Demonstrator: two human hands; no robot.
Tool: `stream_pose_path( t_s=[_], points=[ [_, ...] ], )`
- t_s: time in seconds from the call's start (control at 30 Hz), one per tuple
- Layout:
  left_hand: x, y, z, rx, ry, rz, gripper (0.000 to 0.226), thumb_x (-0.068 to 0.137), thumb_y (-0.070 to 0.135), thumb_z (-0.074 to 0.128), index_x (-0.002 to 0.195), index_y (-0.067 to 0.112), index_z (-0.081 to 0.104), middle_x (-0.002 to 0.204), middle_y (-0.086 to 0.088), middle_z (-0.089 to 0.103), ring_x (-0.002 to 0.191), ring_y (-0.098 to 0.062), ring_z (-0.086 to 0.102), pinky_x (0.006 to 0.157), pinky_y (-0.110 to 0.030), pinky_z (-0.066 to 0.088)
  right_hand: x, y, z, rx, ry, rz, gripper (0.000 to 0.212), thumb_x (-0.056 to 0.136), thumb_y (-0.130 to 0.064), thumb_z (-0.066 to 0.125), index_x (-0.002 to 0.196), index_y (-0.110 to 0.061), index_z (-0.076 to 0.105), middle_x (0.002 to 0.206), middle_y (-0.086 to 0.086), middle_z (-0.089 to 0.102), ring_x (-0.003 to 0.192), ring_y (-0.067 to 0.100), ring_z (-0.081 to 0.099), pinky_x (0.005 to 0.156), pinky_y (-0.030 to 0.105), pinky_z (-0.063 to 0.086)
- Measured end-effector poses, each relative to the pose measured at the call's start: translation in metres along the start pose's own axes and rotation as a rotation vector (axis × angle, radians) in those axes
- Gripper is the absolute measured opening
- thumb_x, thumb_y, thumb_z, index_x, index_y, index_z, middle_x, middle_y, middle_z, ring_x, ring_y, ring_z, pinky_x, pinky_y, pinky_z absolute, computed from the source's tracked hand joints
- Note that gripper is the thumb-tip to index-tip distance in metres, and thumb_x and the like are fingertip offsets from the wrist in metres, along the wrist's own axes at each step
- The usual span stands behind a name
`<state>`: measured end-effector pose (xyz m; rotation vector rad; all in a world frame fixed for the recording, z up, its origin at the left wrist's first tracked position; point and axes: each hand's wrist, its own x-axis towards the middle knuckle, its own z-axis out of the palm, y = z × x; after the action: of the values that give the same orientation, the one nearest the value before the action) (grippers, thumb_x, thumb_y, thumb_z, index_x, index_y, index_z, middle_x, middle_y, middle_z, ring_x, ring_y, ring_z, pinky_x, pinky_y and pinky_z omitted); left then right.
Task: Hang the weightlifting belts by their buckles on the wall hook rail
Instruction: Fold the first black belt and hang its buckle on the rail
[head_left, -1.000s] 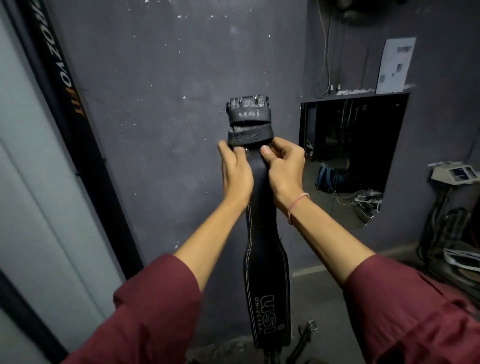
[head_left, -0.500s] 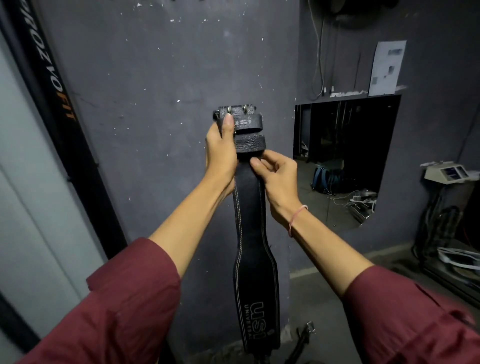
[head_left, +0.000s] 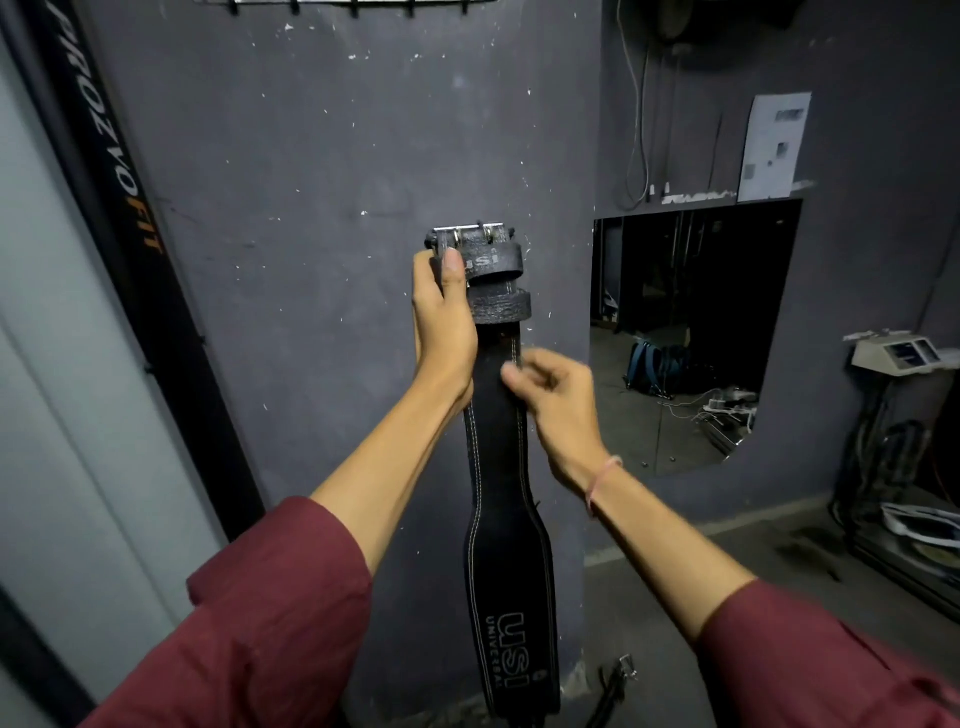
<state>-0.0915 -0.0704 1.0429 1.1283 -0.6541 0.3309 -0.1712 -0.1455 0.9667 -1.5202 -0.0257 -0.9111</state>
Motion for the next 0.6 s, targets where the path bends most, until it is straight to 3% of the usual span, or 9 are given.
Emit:
stream_pose_path(
  t_s=[0.1,0.17,0.27,0.33,0.4,0.5,0.6],
  points=[
    [-0.004,0.004,0.001,-0.038,-0.011,0.022,0.011,0.106,0.026,0.042,0.104,0.017,0.048,0.097,-0.001,0.059,0.089,-0.013,0.056,0.084,-0.033,0.049,0.028,-0.026,0.004,0.006,-0.008,-0.079,0.025,0.087,0.013,0.061,0.103,-0.003,0.073,0.092,0.003,0.075,0.088,0.008,0.068,0.079,0.024,0.054],
    [-0.004,0.005,-0.001,-0.057,-0.028,0.027,0.008,0.106,0.023,0.043,0.104,0.017,0.047,0.096,0.001,0.06,0.088,-0.012,0.056,0.083,-0.031,0.049,0.031,-0.034,0.002,0.058,-0.068,-0.053,0.043,0.085,0.019,0.053,0.12,0.0,0.066,0.109,0.01,0.073,0.103,0.016,0.068,0.089,0.029,0.055],
    [-0.01,0.004,-0.003,-0.049,-0.051,0.023,0.006,0.106,0.019,0.043,0.104,0.016,0.046,0.094,0.001,0.059,0.085,-0.011,0.054,0.08,-0.028,0.048,0.036,-0.049,0.001,0.163,-0.121,0.033,0.067,0.07,0.028,0.035,0.129,0.004,0.057,0.111,0.013,0.069,0.099,0.018,0.067,0.075,0.021,0.055],
    [-0.015,0.001,-0.004,-0.066,-0.063,-0.006,0.006,0.105,0.018,0.044,0.102,0.016,0.047,0.092,0.001,0.059,0.083,-0.011,0.054,0.078,-0.028,0.048,0.037,-0.061,0.002,0.212,-0.173,0.061,0.062,0.07,0.02,0.032,0.125,0.006,0.058,0.109,0.015,0.066,0.089,0.015,0.066,0.065,0.017,0.052],
    [-0.017,0.0,-0.007,-0.091,-0.074,-0.054,0.006,0.104,0.017,0.045,0.1,0.016,0.049,0.09,0.001,0.06,0.082,-0.012,0.055,0.078,-0.031,0.048,0.037,-0.066,0.003,0.22,-0.209,0.079,0.046,0.077,0.002,0.038,0.118,0.004,0.061,0.107,0.016,0.066,0.092,0.021,0.065,0.074,0.027,0.052],
    [-0.02,0.001,-0.01,-0.113,-0.099,-0.091,0.007,0.103,0.012,0.047,0.098,0.014,0.052,0.092,-0.004,0.061,0.085,-0.016,0.057,0.079,-0.037,0.048,0.045,-0.06,0.01,0.099,-0.041,0.1,0.034,0.093,-0.033,0.053,0.105,-0.004,0.066,0.099,0.01,0.068,0.092,0.022,0.065,0.085,0.043,0.053],
    [-0.024,0.005,-0.012,-0.18,-0.11,-0.157,0.01,0.1,0.009,0.05,0.092,0.014,0.055,0.089,-0.005,0.064,0.086,-0.021,0.06,0.08,-0.038,0.05,0.053,-0.053,0.019,-0.042,0.122,0.035,0.034,0.096,-0.042,0.054,0.089,-0.01,0.06,0.088,0.009,0.066,0.083,0.018,0.063,0.083,0.047,0.055]
  ],
)
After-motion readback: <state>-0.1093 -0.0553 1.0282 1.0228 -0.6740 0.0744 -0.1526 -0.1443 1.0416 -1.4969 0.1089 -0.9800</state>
